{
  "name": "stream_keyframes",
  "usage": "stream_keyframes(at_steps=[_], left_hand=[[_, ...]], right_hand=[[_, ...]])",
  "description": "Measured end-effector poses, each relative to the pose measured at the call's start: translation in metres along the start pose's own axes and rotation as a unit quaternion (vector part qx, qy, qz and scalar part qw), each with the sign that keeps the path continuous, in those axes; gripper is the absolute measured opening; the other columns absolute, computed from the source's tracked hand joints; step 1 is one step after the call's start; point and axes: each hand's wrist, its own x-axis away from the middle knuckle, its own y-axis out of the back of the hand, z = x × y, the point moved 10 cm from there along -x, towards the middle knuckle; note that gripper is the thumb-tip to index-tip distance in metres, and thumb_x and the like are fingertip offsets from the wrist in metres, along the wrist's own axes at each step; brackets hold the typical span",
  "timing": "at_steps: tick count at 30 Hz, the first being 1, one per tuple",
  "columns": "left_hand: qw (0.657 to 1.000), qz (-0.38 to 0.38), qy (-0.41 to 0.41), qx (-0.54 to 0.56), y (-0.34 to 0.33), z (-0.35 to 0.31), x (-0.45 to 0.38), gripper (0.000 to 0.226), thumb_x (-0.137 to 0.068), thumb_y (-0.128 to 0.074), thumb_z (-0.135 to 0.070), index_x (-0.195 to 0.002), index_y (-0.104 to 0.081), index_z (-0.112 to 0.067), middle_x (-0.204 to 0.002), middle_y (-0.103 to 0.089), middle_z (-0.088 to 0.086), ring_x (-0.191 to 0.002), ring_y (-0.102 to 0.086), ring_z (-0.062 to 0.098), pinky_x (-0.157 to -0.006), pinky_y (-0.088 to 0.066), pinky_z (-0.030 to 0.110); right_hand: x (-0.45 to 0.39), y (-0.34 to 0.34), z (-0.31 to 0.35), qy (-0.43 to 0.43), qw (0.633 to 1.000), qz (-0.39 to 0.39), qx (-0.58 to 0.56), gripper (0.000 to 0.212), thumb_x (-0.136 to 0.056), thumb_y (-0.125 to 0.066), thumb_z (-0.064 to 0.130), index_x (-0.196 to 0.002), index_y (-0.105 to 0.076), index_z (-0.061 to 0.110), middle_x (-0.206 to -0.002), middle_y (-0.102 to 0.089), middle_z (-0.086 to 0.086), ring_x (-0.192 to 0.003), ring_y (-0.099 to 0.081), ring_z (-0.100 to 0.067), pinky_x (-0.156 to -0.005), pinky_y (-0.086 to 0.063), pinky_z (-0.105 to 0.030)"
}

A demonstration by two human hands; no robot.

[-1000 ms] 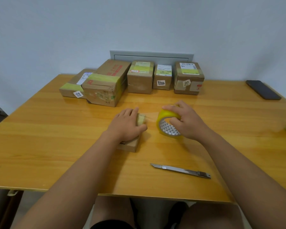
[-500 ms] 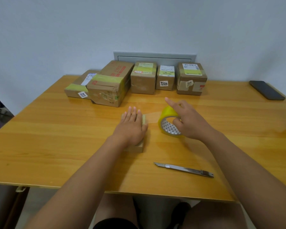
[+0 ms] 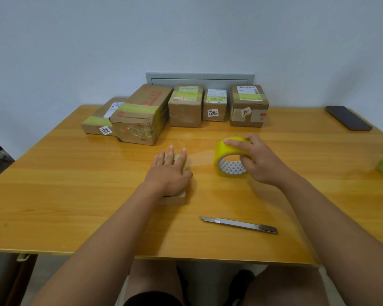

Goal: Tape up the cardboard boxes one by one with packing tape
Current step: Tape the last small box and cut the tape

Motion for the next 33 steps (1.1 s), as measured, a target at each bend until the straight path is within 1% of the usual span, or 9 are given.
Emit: stream_keyframes(at_steps=[4,9,13,16,21,23,26,28,33], left_hand=[[1.0,-0.004,0.012,-0.007,0.001,0.003,0.001,0.067,-0.099,-0.024,-0.054,-0.154,0.012,-0.039,-0.163,0.021,0.004,-0.149,0.02,0.027,-0.12,0.011,0.043],[1.0,-0.004,0.016,-0.018,0.0,0.005,0.003,0.067,-0.098,-0.024,-0.057,-0.153,0.012,-0.043,-0.163,0.021,0.0,-0.15,0.018,0.025,-0.12,0.012,0.048],[1.0,-0.005,0.012,-0.012,0.0,0.003,0.004,0.068,-0.099,-0.024,-0.055,-0.154,0.012,-0.039,-0.162,0.022,0.003,-0.149,0.02,0.026,-0.121,0.01,0.043],[1.0,-0.004,0.008,-0.003,0.0,0.002,0.006,0.068,-0.1,-0.024,-0.053,-0.155,0.012,-0.036,-0.162,0.022,0.005,-0.149,0.021,0.026,-0.121,0.009,0.041],[1.0,-0.003,0.01,-0.003,0.0,0.002,0.006,0.068,-0.1,-0.023,-0.053,-0.155,0.013,-0.034,-0.162,0.023,0.005,-0.149,0.02,0.025,-0.121,0.009,0.039],[1.0,-0.003,0.01,0.0,0.0,0.002,0.005,0.068,-0.101,-0.023,-0.053,-0.155,0.013,-0.033,-0.162,0.023,0.005,-0.149,0.021,0.024,-0.121,0.009,0.039],[1.0,-0.003,0.01,0.01,-0.001,0.003,0.006,0.066,-0.101,-0.018,-0.054,-0.155,0.013,-0.03,-0.162,0.023,0.005,-0.149,0.022,0.023,-0.121,0.009,0.039],[1.0,-0.004,0.009,0.019,-0.001,0.002,0.006,0.065,-0.102,-0.014,-0.053,-0.155,0.013,-0.028,-0.162,0.023,0.005,-0.148,0.022,0.023,-0.121,0.01,0.039],[0.999,-0.012,0.008,0.034,0.002,0.001,0.007,0.064,-0.103,-0.011,-0.048,-0.156,0.013,-0.021,-0.162,0.022,0.005,-0.149,0.022,0.019,-0.121,0.011,0.039]], right_hand=[[-0.005,0.004,-0.003,-0.017,0.998,-0.019,0.06,0.065,-0.092,-0.043,-0.007,-0.137,-0.054,0.038,-0.14,-0.035,-0.009,-0.129,-0.031,-0.026,-0.105,-0.033,-0.038],[-0.006,0.007,0.005,-0.006,0.995,-0.05,0.087,0.069,-0.084,-0.045,-0.015,-0.134,-0.058,0.03,-0.145,-0.041,-0.008,-0.133,-0.032,-0.03,-0.109,-0.033,-0.043],[0.0,0.005,0.005,-0.013,0.993,-0.027,0.113,0.078,-0.086,-0.047,-0.01,-0.15,-0.034,0.032,-0.16,-0.023,-0.003,-0.147,-0.017,-0.027,-0.118,-0.022,-0.047],[0.014,0.012,0.009,-0.022,0.991,-0.069,0.116,0.09,-0.084,-0.054,-0.005,-0.156,-0.012,0.031,-0.163,-0.008,-0.005,-0.15,-0.004,-0.027,-0.118,-0.015,-0.046],[0.055,0.023,0.044,0.079,0.967,-0.199,0.138,0.056,-0.078,-0.046,0.018,-0.133,-0.053,0.011,-0.128,-0.051,-0.013,-0.117,-0.043,-0.029,-0.095,-0.041,-0.045],[0.068,0.011,0.053,0.116,0.972,-0.157,0.127,0.043,-0.081,-0.045,0.026,-0.117,-0.063,0.01,-0.108,-0.058,-0.007,-0.1,-0.049,-0.022,-0.083,-0.046,-0.036],[0.078,-0.028,0.053,0.073,0.991,0.048,0.098,0.034,-0.088,-0.047,0.045,-0.105,-0.065,0.022,-0.097,-0.055,0.01,-0.088,-0.049,-0.007,-0.074,-0.047,-0.027],[0.089,-0.052,0.051,0.051,0.977,0.164,0.124,0.024,-0.091,-0.052,0.052,-0.097,-0.058,0.029,-0.094,-0.051,0.014,-0.085,-0.046,-0.003,-0.074,-0.047,-0.028],[0.101,-0.073,0.053,0.031,0.96,0.251,0.122,0.014,-0.096,-0.05,0.043,-0.094,-0.049,0.029,-0.094,-0.051,0.012,-0.084,-0.046,-0.007,-0.078,-0.046,-0.032]])
